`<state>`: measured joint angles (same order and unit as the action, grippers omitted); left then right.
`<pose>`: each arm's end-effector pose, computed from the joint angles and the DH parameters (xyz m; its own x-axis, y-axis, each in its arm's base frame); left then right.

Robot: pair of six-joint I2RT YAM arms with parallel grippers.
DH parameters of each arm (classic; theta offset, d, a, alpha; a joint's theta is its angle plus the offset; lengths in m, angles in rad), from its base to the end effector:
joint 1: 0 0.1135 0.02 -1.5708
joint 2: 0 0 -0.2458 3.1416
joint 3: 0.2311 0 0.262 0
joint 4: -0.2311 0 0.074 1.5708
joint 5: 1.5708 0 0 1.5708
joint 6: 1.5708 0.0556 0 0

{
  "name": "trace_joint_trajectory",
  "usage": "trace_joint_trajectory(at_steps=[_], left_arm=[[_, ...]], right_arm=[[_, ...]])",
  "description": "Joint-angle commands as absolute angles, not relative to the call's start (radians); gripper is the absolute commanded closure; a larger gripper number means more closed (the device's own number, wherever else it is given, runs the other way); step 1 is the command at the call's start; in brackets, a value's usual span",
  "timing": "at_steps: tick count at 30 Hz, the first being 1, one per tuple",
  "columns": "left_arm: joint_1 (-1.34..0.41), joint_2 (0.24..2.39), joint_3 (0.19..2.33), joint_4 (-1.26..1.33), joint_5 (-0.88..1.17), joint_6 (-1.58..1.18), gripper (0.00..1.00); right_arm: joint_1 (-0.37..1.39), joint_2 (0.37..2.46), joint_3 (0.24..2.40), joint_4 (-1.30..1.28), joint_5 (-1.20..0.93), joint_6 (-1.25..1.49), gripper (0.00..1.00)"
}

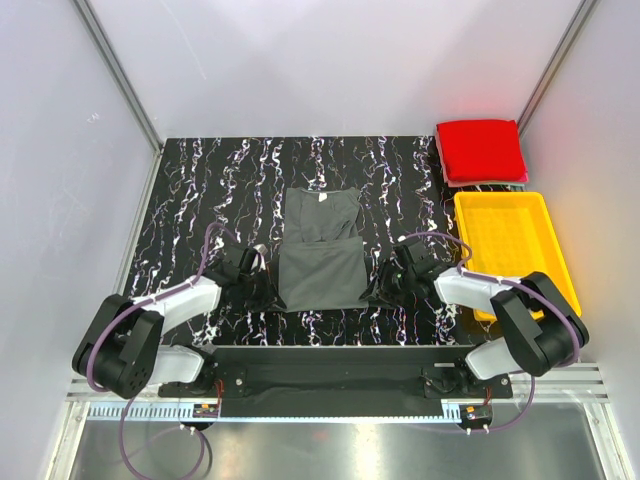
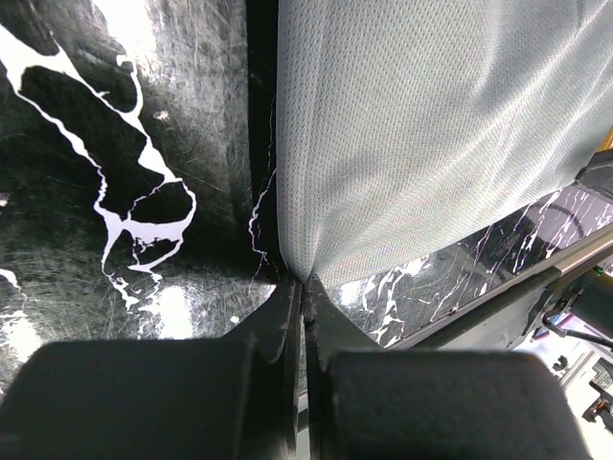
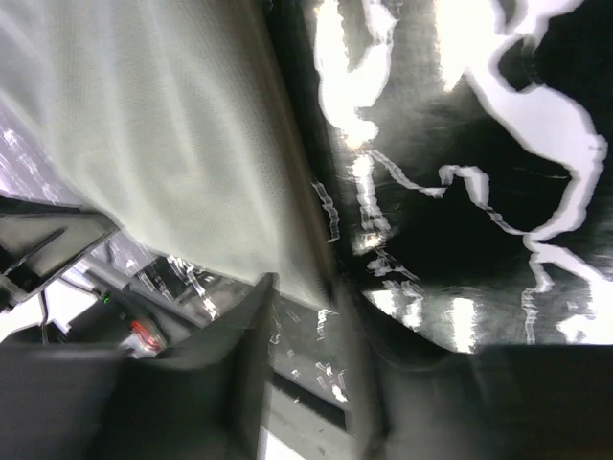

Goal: Fold and stack the t-shirts
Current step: Fold the tshirt

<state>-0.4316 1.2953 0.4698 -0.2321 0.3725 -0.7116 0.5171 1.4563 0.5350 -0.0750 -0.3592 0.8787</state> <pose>0.2022 -0.1154 0.0937 -0.9597 -0.2277 -0.1648 -0.0987 0.8221 -0.5607 0.2185 0.1467 0.0851 -0.9498 0.2890 -0.1196 0.1605 0.7786 0.6067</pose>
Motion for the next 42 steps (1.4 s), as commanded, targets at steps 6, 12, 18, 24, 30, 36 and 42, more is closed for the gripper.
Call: trace_joint_trajectory(at_steps=[6,12,18,24,30,36,42], left_arm=[[-0.437,1.298,0.465,-0.250,0.354,-0.680,1.00],[-0.469,1.183,0.503,-0.339,0.342,-0.704,1.00],[-0.514,1.091,0.528,-0.452,0.334,-0.724,1.00],[-0.574,0.974,0.531,-0.523,0.325,-0.776,1.00],[-0.594,0.937,0.593,-0.583,0.296,-0.801,1.00],[-0.595,0.980,0.719,-0.627,0.236,-0.781,1.00],[-0.563,1.089,0.868,-0.653,0.204,-0.746,1.00]], right_arm=[[0.546,1.507,0.446,-0.247,-0.150,0.839,1.00],[0.564,1.346,0.431,-0.319,-0.152,0.851,1.00],[0.618,1.180,0.425,-0.446,-0.120,0.883,1.00],[0.664,0.994,0.471,-0.601,-0.104,0.917,1.00],[0.684,0.873,0.505,-0.672,-0.100,0.945,1.00],[0.684,0.897,0.592,-0.704,-0.054,0.900,1.00],[0.684,0.972,0.738,-0.761,0.050,0.841,1.00]])
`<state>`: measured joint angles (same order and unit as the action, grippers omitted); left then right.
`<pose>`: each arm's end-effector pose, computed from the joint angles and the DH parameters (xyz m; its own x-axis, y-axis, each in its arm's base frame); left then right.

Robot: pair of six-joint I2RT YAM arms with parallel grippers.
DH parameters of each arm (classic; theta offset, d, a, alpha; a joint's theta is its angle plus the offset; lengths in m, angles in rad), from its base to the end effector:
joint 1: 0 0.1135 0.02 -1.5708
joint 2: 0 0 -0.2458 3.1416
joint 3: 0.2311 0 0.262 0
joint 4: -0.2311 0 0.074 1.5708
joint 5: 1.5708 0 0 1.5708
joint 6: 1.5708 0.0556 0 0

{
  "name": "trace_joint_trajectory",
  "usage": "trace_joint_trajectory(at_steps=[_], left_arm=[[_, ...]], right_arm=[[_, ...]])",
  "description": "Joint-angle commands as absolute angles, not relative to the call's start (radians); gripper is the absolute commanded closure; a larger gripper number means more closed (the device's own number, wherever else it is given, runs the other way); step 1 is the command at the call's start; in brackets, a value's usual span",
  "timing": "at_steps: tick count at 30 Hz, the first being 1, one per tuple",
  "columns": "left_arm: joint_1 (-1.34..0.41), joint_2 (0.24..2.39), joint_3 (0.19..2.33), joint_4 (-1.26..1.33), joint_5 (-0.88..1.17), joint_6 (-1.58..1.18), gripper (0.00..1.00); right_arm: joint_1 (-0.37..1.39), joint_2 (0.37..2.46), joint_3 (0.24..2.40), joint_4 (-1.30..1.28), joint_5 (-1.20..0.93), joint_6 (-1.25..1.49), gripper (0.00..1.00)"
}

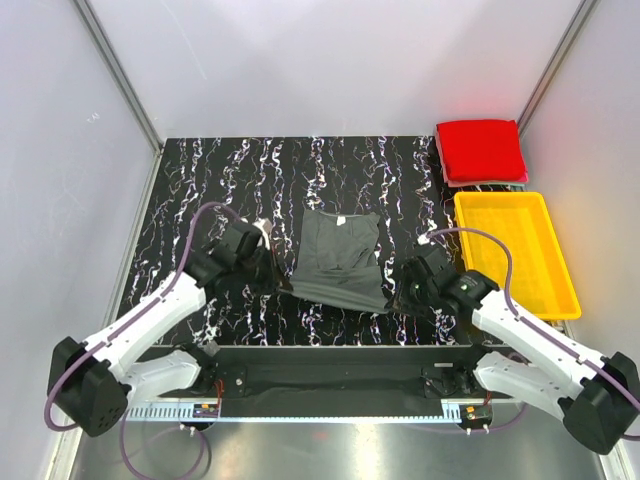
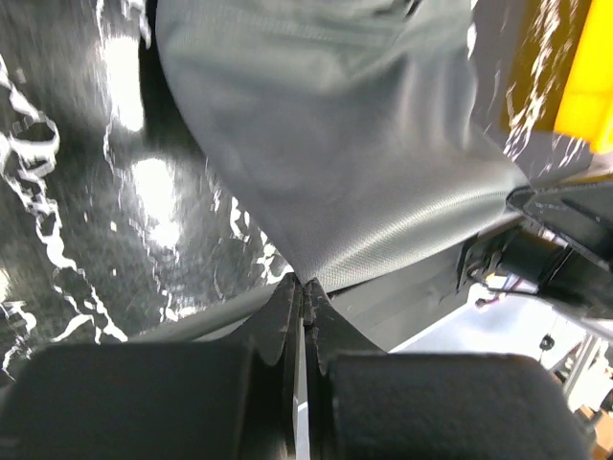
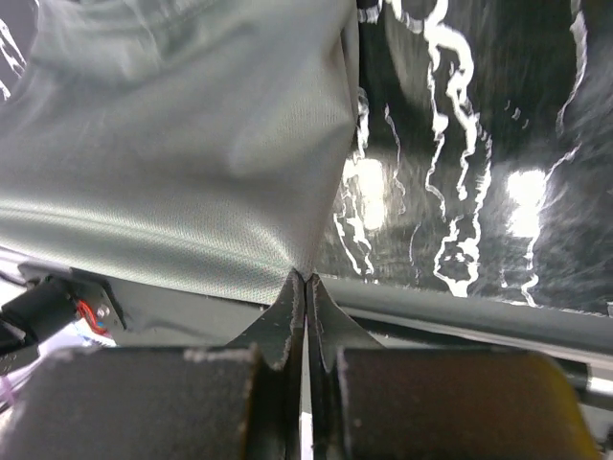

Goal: Fold and stack the t-shirts
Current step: Fold the tshirt

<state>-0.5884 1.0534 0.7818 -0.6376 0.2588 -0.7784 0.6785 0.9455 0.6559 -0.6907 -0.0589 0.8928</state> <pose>0.1907 -0.1443 0.2157 -0.9359 -0.1915 -0.2957 0.0144 0.8179 -0.5752 0.1613 0.1342 0.1899 -0.9135 0.2623 -0.3111 0.0947 0.8806 0.4643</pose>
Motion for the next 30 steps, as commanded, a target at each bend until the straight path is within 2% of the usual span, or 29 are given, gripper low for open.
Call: trace_joint_trajectory(at_steps=[1,6,15,22,25,27,29,30], left_arm=[[-0.555,1.104,0.883,-0.653,0.209,-0.738,1.00],[-0.493,1.204,1.017,-0.653,0.225,-0.689,1.00],[-0.321,1.495,1.299,-0.621,0.357,-0.609,1.00],[-0.239,1.855,1.624,-0.581,0.544,-0.575,1.00],[-0.221,2.042,1.807,-0.616,0.551,-0.561,1.00],[-0.201,2.123,1.897,-0.585,0.575,-0.586,1.00],[-0.189,2.225,1.939,-0.453,0.665,-0.618,0.93],[-0.178,2.262,1.989,-0.401,0.698,-0.668,0.80]], right_arm=[[0.683,1.006,0.785,-0.767,0.073,0.827,1.00],[0.632,1.107,0.937,-0.772,0.106,0.724,1.00],[0.417,1.429,1.201,-0.663,-0.064,0.493,1.00],[0.331,1.716,1.463,-0.647,-0.136,0.416,1.00],[0.289,1.848,1.575,-0.640,-0.163,0.407,0.99],[0.272,1.955,1.673,-0.652,-0.160,0.396,0.95],[0.246,2.025,1.736,-0.652,-0.164,0.391,0.93],[0.236,2.086,1.787,-0.647,-0.164,0.402,0.93]])
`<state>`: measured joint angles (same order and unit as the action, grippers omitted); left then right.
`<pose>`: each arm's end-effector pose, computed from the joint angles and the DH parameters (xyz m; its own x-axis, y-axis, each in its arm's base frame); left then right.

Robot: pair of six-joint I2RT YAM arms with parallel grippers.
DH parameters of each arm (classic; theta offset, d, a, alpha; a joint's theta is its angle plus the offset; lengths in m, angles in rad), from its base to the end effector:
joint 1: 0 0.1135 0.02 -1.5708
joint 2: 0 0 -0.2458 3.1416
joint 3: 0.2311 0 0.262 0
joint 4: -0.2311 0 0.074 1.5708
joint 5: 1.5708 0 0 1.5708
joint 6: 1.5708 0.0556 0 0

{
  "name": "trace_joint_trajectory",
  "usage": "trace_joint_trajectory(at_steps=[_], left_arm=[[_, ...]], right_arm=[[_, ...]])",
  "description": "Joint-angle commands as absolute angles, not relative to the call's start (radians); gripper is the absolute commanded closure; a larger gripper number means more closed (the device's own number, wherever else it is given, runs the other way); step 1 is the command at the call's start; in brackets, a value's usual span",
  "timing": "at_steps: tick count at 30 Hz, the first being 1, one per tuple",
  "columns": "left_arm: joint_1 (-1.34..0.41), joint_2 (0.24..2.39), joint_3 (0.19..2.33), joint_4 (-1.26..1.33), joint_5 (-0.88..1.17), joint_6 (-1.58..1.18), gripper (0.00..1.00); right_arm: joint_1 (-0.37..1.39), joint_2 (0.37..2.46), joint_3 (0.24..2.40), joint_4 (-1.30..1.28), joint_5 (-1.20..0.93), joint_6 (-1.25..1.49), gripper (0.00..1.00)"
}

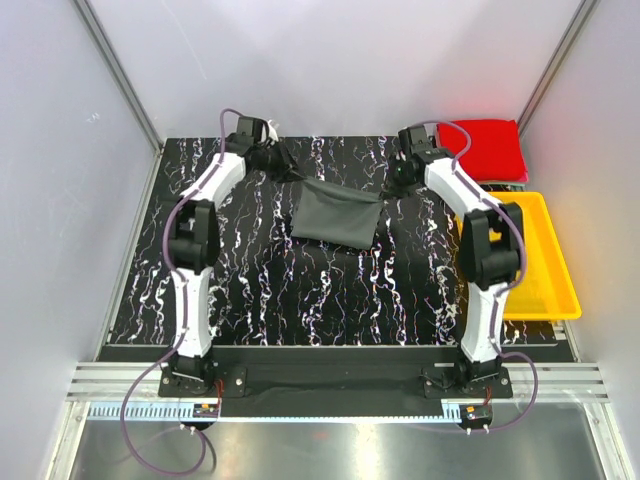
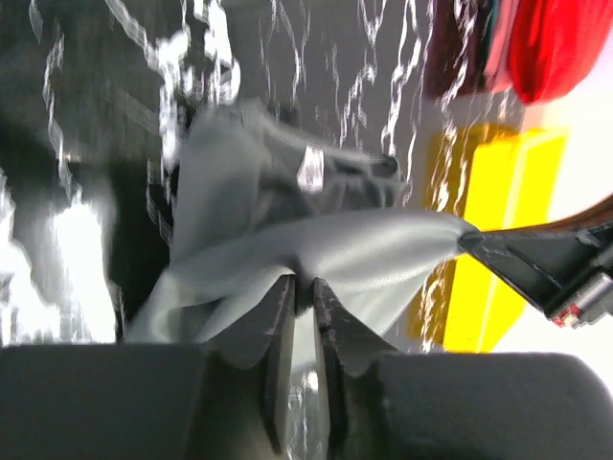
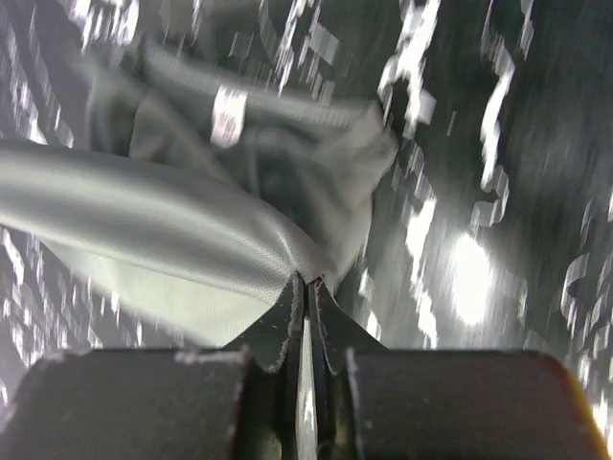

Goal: Fold and stack the t-shirts
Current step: Fold the tshirt

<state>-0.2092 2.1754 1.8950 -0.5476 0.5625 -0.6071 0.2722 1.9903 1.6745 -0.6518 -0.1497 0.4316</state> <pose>0.4861 -0.1335 0.2137 -0.8933 -0.3037 -0.3314 0.0230 0.7054 -0.7085 0.4354 0.1301 0.2096 -0.8658 0.1878 -0.4639 0.0163 0.9370 0.3489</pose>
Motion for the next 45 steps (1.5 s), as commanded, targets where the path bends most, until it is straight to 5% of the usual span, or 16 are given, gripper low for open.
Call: trace_joint_trajectory(at_steps=[1,3,4,5,7,8,9,19,32,37,39,42,45], left_arm=[[-0.173,2.342,2.029,-0.321,0.747,-0.696,0.81],[-0.172,2.420,2.176,-0.237,0.782,-0.759,0.79],[-0.172,2.487,2.224,-0.220,0.785,-0.781,0.76],[-0.161,2.541,2.280,-0.043,0.814,-0.895,0.70],[-0.157,2.549,2.272,-0.019,0.821,-0.934,0.70],[-0.147,2.549,2.263,-0.011,0.818,-0.934,0.69],[-0.143,2.525,2.247,-0.014,0.816,-0.922,0.68],[-0.161,2.148,1.726,-0.218,0.594,-0.528,0.68],[-0.311,2.157,1.640,-0.233,0.519,-0.472,0.68],[-0.313,2.197,1.670,-0.244,0.491,-0.468,0.66],[-0.313,2.210,1.680,-0.242,0.482,-0.465,0.66],[-0.314,2.230,1.687,-0.244,0.471,-0.465,0.66],[-0.314,2.244,1.684,-0.244,0.469,-0.476,0.66]], right_arm=[[0.227,2.117,1.816,-0.652,-0.161,0.406,0.92],[0.193,2.184,1.865,-0.634,-0.178,0.445,0.90],[0.183,2.204,1.876,-0.615,-0.193,0.457,0.77],[0.161,2.288,1.969,-0.594,-0.251,0.489,0.51],[0.157,2.304,1.994,-0.591,-0.261,0.476,0.41],[0.160,2.327,2.043,-0.603,-0.271,0.460,0.23],[0.160,2.327,2.058,-0.617,-0.272,0.437,0.20],[0.160,2.080,1.729,-0.517,-0.397,0.336,0.23],[0.141,2.196,1.733,-0.489,-0.423,0.262,0.31],[0.091,2.267,1.752,-0.399,-0.463,0.334,0.64],[0.074,2.287,1.749,-0.370,-0.485,0.366,0.67],[0.071,2.307,1.778,-0.360,-0.515,0.367,0.61],[0.067,2.313,1.810,-0.377,-0.545,0.357,0.33]])
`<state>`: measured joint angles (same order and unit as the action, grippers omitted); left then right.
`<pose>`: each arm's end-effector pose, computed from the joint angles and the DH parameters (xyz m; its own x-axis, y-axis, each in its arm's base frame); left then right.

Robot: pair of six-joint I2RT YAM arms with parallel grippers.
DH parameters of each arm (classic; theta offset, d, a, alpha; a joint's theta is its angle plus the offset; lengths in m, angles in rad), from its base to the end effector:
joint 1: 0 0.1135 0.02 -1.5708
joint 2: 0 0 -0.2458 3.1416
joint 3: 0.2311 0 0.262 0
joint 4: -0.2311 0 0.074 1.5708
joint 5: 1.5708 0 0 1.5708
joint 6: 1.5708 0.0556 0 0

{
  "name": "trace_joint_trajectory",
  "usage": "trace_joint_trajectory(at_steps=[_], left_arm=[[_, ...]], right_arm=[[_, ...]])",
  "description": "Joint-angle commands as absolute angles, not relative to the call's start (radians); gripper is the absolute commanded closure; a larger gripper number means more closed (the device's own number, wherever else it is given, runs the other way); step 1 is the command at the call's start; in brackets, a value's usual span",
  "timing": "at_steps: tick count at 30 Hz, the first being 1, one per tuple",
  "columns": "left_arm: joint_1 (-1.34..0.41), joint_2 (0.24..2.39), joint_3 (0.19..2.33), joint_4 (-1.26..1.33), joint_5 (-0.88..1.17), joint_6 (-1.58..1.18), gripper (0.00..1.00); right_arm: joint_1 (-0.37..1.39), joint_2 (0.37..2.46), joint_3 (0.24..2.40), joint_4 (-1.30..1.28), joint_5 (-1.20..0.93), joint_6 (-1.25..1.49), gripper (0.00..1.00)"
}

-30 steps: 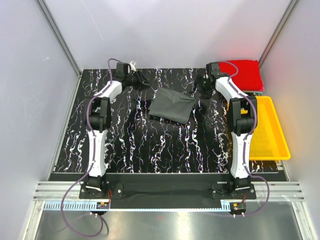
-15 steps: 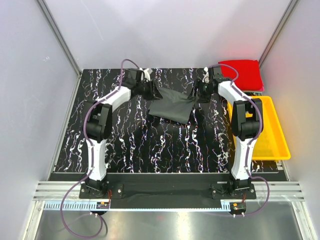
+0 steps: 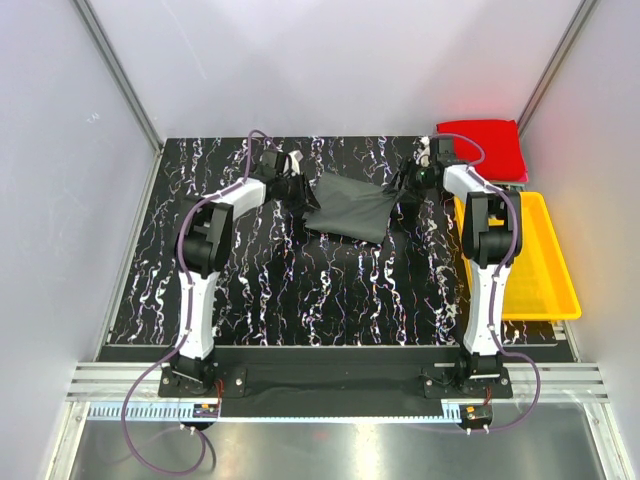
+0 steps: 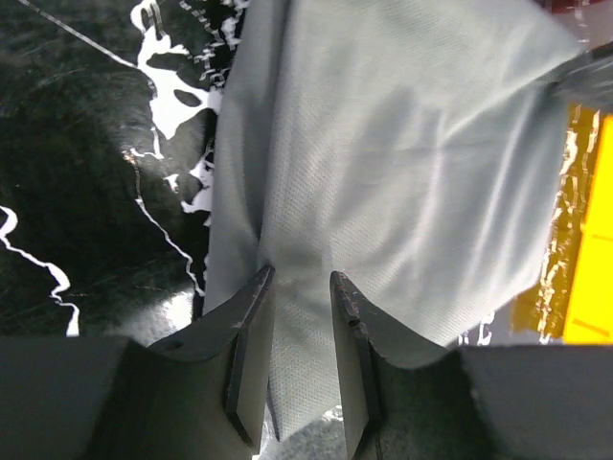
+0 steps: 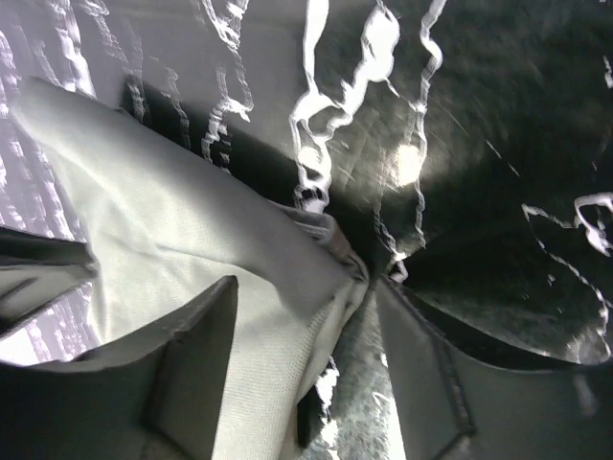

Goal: Fold and stack the t-shirts
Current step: Fold the tshirt

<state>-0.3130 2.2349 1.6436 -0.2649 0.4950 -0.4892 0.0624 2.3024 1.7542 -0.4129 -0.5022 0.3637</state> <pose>0.4649 -0.1782 0.1219 -0.9009 -0.1431 -0.4098 0.1629 0.7637 -0.6247 0.5008 0.0581 0.1141 -0.8820 0.2573 -0.3948 -0.0171 0.8197 0.5725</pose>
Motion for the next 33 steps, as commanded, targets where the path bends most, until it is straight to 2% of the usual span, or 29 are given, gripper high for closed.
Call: trace_joint_trajectory(at_steps=[1,5,8,16,22,23,25,26,28,32,33], left_arm=[[-0.316,2.244,1.681,-0.242,0.468,-0.479,0.66],[-0.321,2.215,1.654,-0.249,0.427,-0.482,0.66],[-0.324,2.183,1.612,-0.242,0.407,-0.492,0.65],[-0.334,2.158,1.575,-0.244,0.399,-0.492,0.65],[-0.339,2.161,1.562,-0.255,0.385,-0.491,0.65],[-0.339,2.160,1.560,-0.258,0.377,-0.491,0.65],[-0.339,2.155,1.552,-0.265,0.373,-0.489,0.65],[-0.339,2.152,1.546,-0.270,0.358,-0.491,0.66],[-0.339,2.143,1.540,-0.291,0.331,-0.485,0.66],[-0.339,2.125,1.532,-0.342,0.261,-0.494,0.67],[-0.339,2.122,1.528,-0.348,0.256,-0.494,0.67]], right_arm=[[0.066,2.304,1.801,-0.374,-0.549,0.353,0.32],[0.066,2.217,1.760,-0.397,-0.551,0.350,0.26],[0.066,2.158,1.711,-0.440,-0.560,0.350,0.25],[0.071,2.083,1.442,-0.301,-0.670,0.393,0.35],[0.084,2.089,1.339,-0.229,-0.712,0.376,0.43],[0.086,2.091,1.335,-0.236,-0.700,0.365,0.53],[0.084,2.089,1.318,-0.261,-0.678,0.342,0.67],[0.084,2.082,1.303,-0.256,-0.669,0.336,0.85],[0.084,2.065,1.269,-0.253,-0.651,0.328,0.98],[0.083,2.046,1.238,-0.261,-0.623,0.313,1.00],[0.084,2.042,1.235,-0.261,-0.626,0.313,0.94]])
